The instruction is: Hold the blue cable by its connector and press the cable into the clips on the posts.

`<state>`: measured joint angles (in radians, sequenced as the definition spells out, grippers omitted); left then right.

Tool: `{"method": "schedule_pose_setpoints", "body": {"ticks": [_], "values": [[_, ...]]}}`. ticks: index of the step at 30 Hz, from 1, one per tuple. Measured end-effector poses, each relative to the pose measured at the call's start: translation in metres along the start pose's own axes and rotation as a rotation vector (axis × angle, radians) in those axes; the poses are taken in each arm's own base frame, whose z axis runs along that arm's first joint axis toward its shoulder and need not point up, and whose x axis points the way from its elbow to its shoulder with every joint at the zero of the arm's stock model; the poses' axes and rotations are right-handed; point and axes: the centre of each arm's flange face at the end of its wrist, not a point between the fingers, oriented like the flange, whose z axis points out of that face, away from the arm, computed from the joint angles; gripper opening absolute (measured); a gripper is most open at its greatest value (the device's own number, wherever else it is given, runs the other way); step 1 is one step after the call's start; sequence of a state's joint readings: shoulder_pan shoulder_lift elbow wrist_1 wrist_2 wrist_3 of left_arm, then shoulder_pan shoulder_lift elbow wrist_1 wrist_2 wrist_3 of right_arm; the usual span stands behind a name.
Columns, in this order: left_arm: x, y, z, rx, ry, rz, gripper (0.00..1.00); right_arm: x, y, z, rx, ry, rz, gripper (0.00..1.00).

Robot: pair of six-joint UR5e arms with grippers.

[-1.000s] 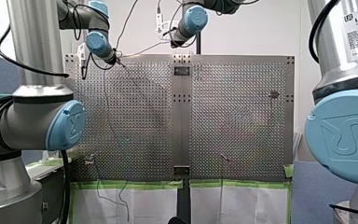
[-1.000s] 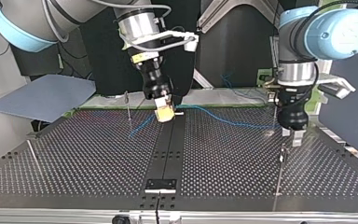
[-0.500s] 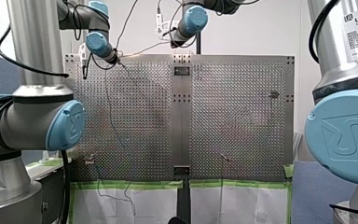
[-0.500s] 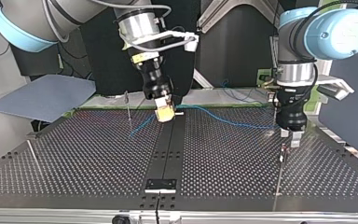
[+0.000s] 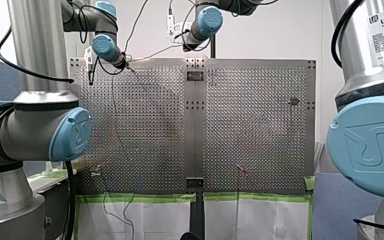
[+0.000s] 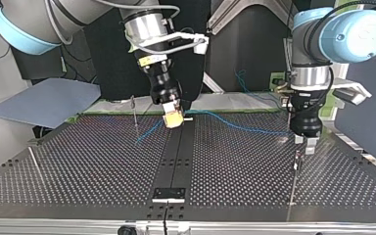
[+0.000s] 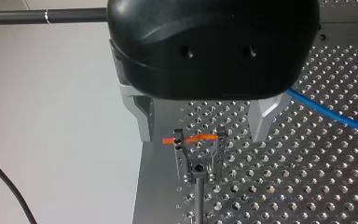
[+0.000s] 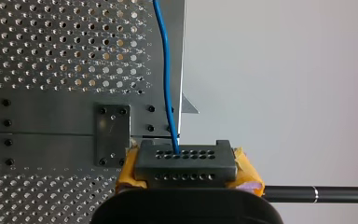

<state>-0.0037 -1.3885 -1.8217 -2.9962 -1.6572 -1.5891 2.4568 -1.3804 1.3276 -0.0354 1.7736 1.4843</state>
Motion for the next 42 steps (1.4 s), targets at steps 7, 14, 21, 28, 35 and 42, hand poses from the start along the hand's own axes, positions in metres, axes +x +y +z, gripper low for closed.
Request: {"method": "schedule_pose_setpoints", "body": {"ticks": [7, 14, 21, 28, 35, 42], "values": [[0.0, 0.0, 0.0, -0.002, 0.002, 0.0, 1.0, 0.0, 0.0, 0.0, 0.0, 0.0, 0.0, 0.0], [0.001, -0.003, -0.003, -0.003, 0.013, 0.0, 1.0, 0.0, 0.0, 0.0, -0.001, 0.0, 0.0, 0.0], [0.012, -0.013, -0.015, 0.024, 0.074, 0.003, 1.0, -0.003, 0.0, 0.001, -0.003, -0.004, 0.004, 0.0], [0.023, -0.029, -0.031, 0.044, 0.136, -0.028, 1.0, -0.021, -0.004, 0.009, 0.0, -0.031, -0.005, 0.0], [0.032, -0.049, -0.049, 0.074, 0.21, -0.077, 1.0, -0.044, -0.011, 0.019, 0.009, -0.064, -0.013, 0.0], [0.053, -0.077, -0.058, 0.162, 0.296, -0.126, 1.0, -0.049, -0.008, 0.023, 0.005, -0.071, -0.017, 0.0]]}}
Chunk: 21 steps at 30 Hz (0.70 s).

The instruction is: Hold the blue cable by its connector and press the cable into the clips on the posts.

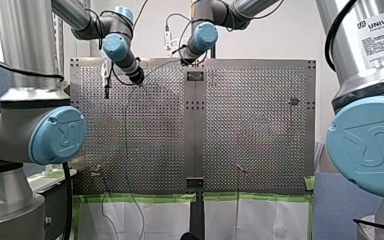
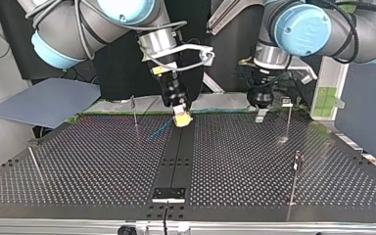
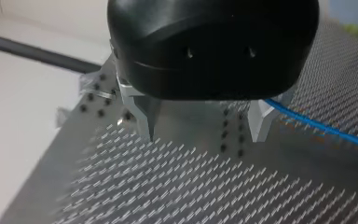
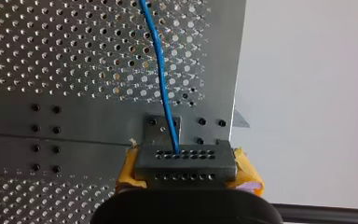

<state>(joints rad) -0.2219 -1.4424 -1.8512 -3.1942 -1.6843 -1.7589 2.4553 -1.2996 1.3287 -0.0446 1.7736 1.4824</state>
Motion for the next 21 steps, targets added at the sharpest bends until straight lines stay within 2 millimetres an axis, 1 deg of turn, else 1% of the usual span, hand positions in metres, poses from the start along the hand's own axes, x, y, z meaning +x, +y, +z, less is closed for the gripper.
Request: {"method": "schedule_pose_setpoints", "body": {"ticks": [6, 15, 21], "values": [[0.012, -0.025, -0.005, 0.101, 0.035, -0.041, 1.0, -0.007, 0.002, 0.005, -0.004, -0.012, -0.004, 0.0], [0.019, -0.063, -0.019, 0.257, 0.045, -0.107, 1.0, -0.028, 0.003, 0.015, -0.006, -0.045, -0.016, 0.0], [0.025, -0.084, -0.029, 0.349, 0.068, -0.146, 1.0, -0.029, 0.003, 0.016, -0.006, -0.047, -0.017, 0.0]]}}
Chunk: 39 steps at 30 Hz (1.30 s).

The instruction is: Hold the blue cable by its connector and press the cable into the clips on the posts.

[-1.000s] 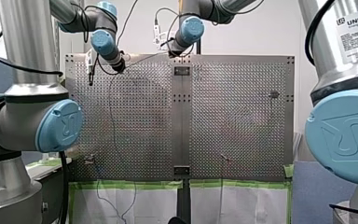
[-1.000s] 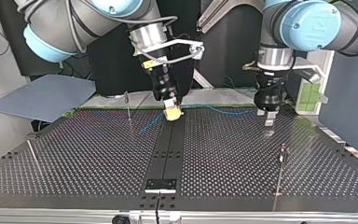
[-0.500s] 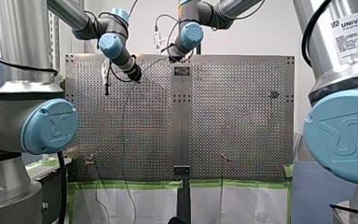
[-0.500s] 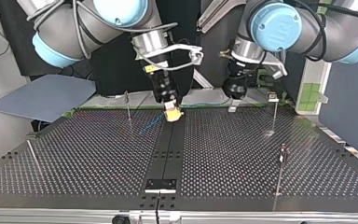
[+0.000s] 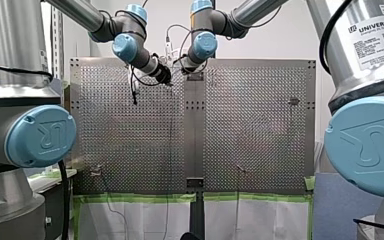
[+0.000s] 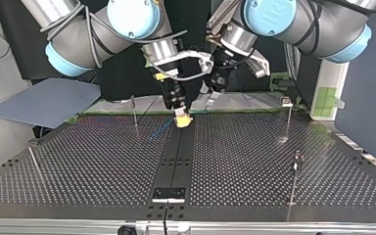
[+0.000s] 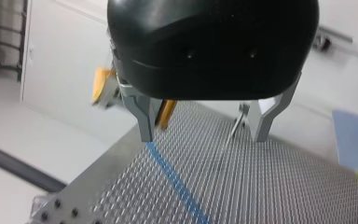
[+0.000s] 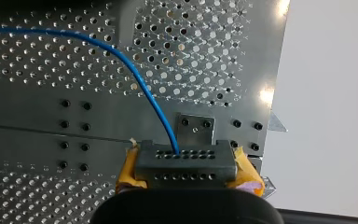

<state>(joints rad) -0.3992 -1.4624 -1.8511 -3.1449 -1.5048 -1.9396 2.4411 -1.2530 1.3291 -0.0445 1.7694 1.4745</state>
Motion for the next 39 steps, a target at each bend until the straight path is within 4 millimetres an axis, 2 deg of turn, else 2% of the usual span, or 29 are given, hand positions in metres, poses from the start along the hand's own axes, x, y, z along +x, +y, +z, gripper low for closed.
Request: {"method": "schedule_pose_setpoints", "body": {"ticks": [5, 12, 26, 39], "values": [[0.01, -0.002, 0.006, 0.035, 0.039, -0.044, 1.0, 0.0, 0.0, 0.0, 0.002, 0.0, 0.0, 0.0], [0.025, 0.01, 0.021, 0.025, 0.091, -0.116, 1.0, 0.0, 0.0, 0.0, 0.002, 0.0, 0.0, 0.0], [0.007, 0.05, 0.035, -0.034, 0.033, -0.259, 1.0, 0.0, 0.0, 0.0, 0.002, 0.002, 0.0, 0.0], [-0.003, 0.045, 0.047, 0.099, -0.014, -0.354, 1.0, 0.0, -0.001, 0.0, 0.003, 0.005, 0.001, 0.0]]}}
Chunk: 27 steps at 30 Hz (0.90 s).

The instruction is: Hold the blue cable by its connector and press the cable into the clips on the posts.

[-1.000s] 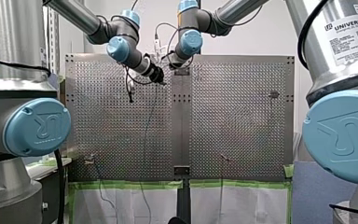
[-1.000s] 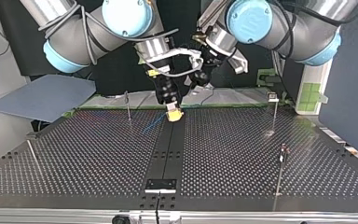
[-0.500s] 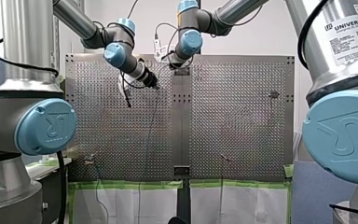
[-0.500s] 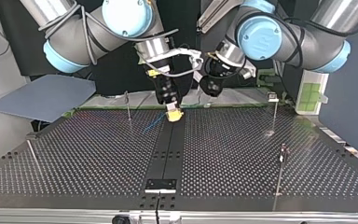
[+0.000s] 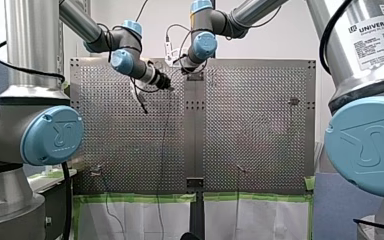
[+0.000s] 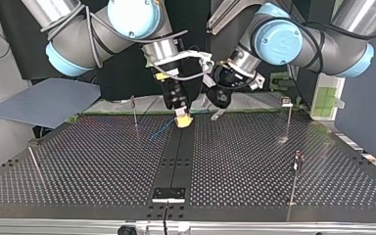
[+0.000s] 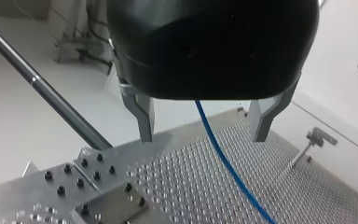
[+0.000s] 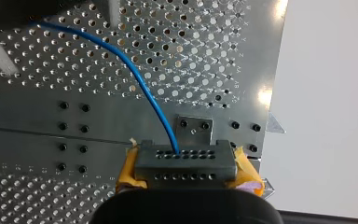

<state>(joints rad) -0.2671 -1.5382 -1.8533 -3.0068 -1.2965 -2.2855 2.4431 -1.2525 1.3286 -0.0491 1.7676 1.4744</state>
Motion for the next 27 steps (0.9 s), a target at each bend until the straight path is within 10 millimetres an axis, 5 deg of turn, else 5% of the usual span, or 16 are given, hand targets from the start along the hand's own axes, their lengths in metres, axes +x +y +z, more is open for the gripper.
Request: {"method": "schedule_pose_setpoints", "body": {"ticks": [26, 27], "values": [[0.004, 0.038, 0.027, -0.071, -0.051, -0.044, 1.0, 0.0, -0.005, -0.001, 0.009, 0.005, 0.002, 0.0], [0.004, 0.039, 0.026, -0.075, -0.052, -0.035, 0.89, 0.0, -0.005, -0.001, 0.009, 0.004, 0.001, 0.0]]}}
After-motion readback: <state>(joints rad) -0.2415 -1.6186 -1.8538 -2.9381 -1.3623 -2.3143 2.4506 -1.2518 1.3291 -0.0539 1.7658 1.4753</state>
